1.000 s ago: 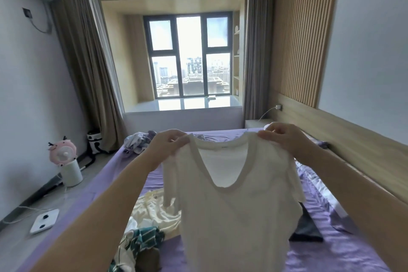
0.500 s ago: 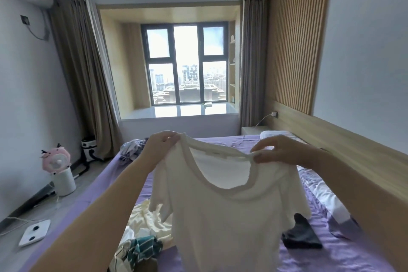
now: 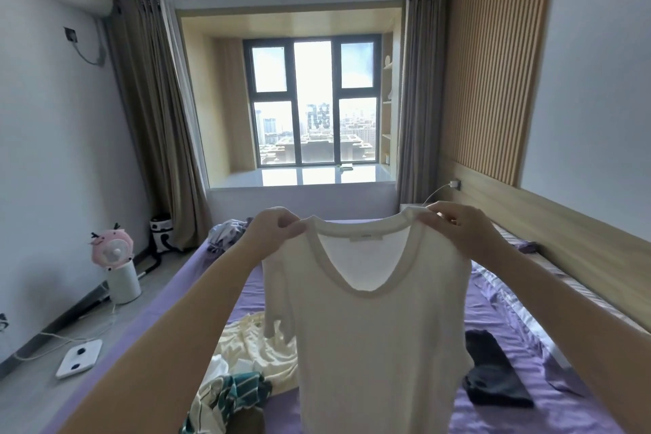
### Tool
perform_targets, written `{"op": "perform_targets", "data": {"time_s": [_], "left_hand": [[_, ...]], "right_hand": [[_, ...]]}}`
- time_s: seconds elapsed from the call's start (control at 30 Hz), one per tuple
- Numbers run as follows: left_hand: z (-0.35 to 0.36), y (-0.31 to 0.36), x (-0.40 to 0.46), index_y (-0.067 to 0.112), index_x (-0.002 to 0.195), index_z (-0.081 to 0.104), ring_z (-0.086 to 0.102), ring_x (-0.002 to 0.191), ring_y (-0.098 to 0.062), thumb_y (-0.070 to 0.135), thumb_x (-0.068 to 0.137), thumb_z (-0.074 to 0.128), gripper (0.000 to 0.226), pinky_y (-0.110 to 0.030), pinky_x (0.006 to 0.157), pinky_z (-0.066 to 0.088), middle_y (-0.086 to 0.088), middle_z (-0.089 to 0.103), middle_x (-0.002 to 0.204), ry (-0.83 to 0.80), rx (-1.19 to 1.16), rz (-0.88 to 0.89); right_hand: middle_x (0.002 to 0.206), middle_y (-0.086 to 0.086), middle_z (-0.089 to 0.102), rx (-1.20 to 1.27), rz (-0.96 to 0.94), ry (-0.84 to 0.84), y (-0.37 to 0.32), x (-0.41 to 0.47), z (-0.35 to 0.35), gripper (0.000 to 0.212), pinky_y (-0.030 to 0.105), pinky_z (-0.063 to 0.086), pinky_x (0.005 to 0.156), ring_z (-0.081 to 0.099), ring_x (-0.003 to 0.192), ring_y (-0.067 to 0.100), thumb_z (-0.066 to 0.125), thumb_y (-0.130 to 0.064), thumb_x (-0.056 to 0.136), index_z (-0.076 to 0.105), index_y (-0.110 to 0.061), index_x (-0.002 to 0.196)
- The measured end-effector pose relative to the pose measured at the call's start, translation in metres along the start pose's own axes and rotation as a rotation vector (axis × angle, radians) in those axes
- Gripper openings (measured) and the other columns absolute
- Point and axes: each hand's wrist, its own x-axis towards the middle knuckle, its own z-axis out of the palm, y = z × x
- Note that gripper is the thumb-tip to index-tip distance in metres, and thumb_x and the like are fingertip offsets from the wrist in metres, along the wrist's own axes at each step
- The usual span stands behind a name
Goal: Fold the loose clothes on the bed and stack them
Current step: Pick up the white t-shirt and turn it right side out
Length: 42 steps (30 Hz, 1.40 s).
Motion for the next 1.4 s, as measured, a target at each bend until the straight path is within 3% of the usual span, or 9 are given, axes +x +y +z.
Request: {"op": "perform_targets", "data": {"time_s": [0.2, 0.3, 0.5, 0.6, 0.73, 0.87, 1.17, 1.3, 1.4], "left_hand": [[0.016, 0.003, -0.008, 0.017, 0.091, 0.049, 0.051, 0.066, -0.017, 0.036, 0.092, 0.057, 0.021, -0.026, 0.055, 0.043, 0.004, 0.051, 0.075, 0.124, -0.105, -0.022], [0.019, 0.012, -0.013, 0.021, 0.091, 0.050, 0.049, 0.058, -0.013, 0.040, 0.093, 0.053, 0.019, -0.023, 0.049, 0.040, 0.003, 0.052, 0.071, 0.140, -0.065, 0.033], [0.018, 0.026, -0.024, 0.029, 0.083, 0.055, 0.046, 0.052, -0.008, 0.047, 0.089, 0.057, 0.019, -0.023, 0.048, 0.039, 0.000, 0.055, 0.064, 0.140, 0.008, 0.146], [0.021, 0.025, -0.031, 0.032, 0.080, 0.052, 0.047, 0.047, -0.014, 0.049, 0.088, 0.056, 0.019, -0.022, 0.033, 0.039, -0.011, 0.058, 0.067, 0.093, 0.004, 0.149], [0.032, 0.013, -0.031, 0.032, 0.079, 0.050, 0.044, 0.044, -0.014, 0.048, 0.088, 0.056, 0.019, -0.022, 0.031, 0.037, -0.009, 0.053, 0.063, 0.019, 0.001, 0.106], [0.050, -0.005, -0.018, 0.026, 0.079, 0.053, 0.051, 0.056, -0.017, 0.042, 0.088, 0.059, 0.019, -0.017, 0.043, 0.037, -0.006, 0.060, 0.069, 0.020, 0.045, 0.059], [0.162, -0.093, -0.011, 0.027, 0.074, 0.048, 0.054, 0.049, -0.018, 0.033, 0.089, 0.061, 0.021, -0.011, 0.037, 0.035, 0.009, 0.053, 0.063, -0.161, 0.126, -0.187], [0.224, -0.149, -0.020, 0.024, 0.079, 0.050, 0.054, 0.053, -0.013, 0.036, 0.090, 0.060, 0.019, -0.012, 0.035, 0.036, 0.008, 0.052, 0.069, -0.277, 0.149, -0.340], [0.260, -0.185, -0.021, 0.022, 0.084, 0.048, 0.055, 0.058, -0.012, 0.036, 0.092, 0.056, 0.018, -0.023, 0.050, 0.045, 0.005, 0.055, 0.073, -0.388, 0.231, -0.423]], "right_hand": [[0.054, -0.004, 0.053, -0.349, -0.187, 0.108, 0.004, -0.004, -0.003, 0.028, 0.025, 0.034, 0.048, 0.056, 0.056, 0.016, 0.048, -0.046, 0.091, 0.061, -0.022, 0.085], [0.059, 0.003, 0.059, -0.471, -0.306, 0.108, 0.005, -0.010, -0.003, 0.031, 0.028, 0.030, 0.048, 0.059, 0.057, 0.030, 0.046, -0.042, 0.092, 0.058, -0.014, 0.090], [0.065, 0.009, 0.060, -0.466, -0.203, 0.032, 0.017, -0.022, -0.010, 0.045, 0.036, 0.044, 0.057, 0.057, 0.065, 0.030, 0.039, -0.057, 0.086, 0.058, -0.016, 0.079], [0.053, -0.002, 0.040, -0.336, -0.171, -0.014, 0.021, -0.026, -0.010, 0.046, 0.038, 0.039, 0.056, 0.040, 0.054, 0.021, 0.043, -0.061, 0.081, 0.034, -0.027, 0.052], [0.051, -0.002, 0.031, -0.231, -0.162, -0.036, 0.033, -0.025, -0.007, 0.052, 0.044, 0.042, 0.061, 0.034, 0.053, 0.018, 0.055, -0.053, 0.083, 0.026, -0.026, 0.049], [0.048, -0.007, 0.031, -0.238, -0.028, -0.095, 0.056, -0.018, -0.001, 0.055, 0.020, 0.031, 0.053, 0.033, 0.049, 0.007, 0.056, -0.058, 0.080, 0.035, -0.017, 0.050], [0.062, -0.010, 0.043, -0.350, 0.169, -0.590, 0.162, -0.021, 0.080, 0.035, 0.026, 0.026, 0.058, 0.046, 0.068, 0.014, 0.051, -0.035, 0.094, 0.038, -0.025, 0.063], [0.081, -0.005, 0.053, -0.363, 0.311, -0.810, 0.233, -0.043, 0.133, 0.016, 0.031, 0.043, 0.077, 0.050, 0.079, 0.015, 0.045, -0.036, 0.096, 0.049, -0.026, 0.084], [0.080, -0.005, 0.053, -0.366, 0.437, -0.855, 0.283, -0.057, 0.161, 0.021, 0.033, 0.044, 0.073, 0.048, 0.074, 0.017, 0.046, -0.039, 0.095, 0.047, -0.029, 0.076]]}}
